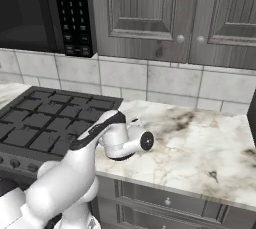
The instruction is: Take 2 condiments from the cabinet and move them on the counter near the stove.Make sure the condiments are lined up with each other, next to each other.
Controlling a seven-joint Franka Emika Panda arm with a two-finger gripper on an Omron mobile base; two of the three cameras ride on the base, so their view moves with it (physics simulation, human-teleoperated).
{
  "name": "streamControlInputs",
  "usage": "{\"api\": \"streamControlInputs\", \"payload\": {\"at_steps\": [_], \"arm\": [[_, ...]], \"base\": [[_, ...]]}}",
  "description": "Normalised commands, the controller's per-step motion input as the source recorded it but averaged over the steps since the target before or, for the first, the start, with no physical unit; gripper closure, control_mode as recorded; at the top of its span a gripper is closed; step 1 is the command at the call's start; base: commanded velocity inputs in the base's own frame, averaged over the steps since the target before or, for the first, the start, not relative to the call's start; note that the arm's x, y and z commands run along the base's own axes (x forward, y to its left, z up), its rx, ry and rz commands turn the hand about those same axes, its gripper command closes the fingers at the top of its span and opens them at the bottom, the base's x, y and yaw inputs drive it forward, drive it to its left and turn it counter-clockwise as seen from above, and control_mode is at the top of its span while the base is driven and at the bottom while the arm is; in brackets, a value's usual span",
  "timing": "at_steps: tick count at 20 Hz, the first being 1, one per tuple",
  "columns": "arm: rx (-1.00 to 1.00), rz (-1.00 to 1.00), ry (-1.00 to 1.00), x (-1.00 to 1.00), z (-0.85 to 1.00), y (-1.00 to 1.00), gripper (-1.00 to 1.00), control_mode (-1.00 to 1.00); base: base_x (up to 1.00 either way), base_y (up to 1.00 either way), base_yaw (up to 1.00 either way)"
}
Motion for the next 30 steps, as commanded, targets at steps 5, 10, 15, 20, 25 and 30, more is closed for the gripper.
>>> {"api": "streamControlInputs", "payload": {"at_steps": [5,10,15,20,25,30], "arm": [[0.0,0.0,0.0,-0.48,0.71,0.0,-1.0,-1.0],[0.0,0.0,0.04,-0.48,0.66,0.0,-1.0,-1.0],[0.0,0.0,0.08,-0.51,0.68,0.0,-1.0,-1.0],[0.0,-0.01,0.11,-0.49,0.62,0.0,-1.0,-1.0],[0.0,-0.04,0.14,-0.47,0.63,0.05,-1.0,-1.0],[0.0,-0.13,0.16,-0.52,0.5,0.1,-1.0,-1.0]], "base": [[0.0,0.0,0.0],[0.0,0.0,0.0],[0.0,0.0,0.0],[0.0,0.0,0.0],[0.0,0.0,0.0],[0.0,0.0,0.0]]}}
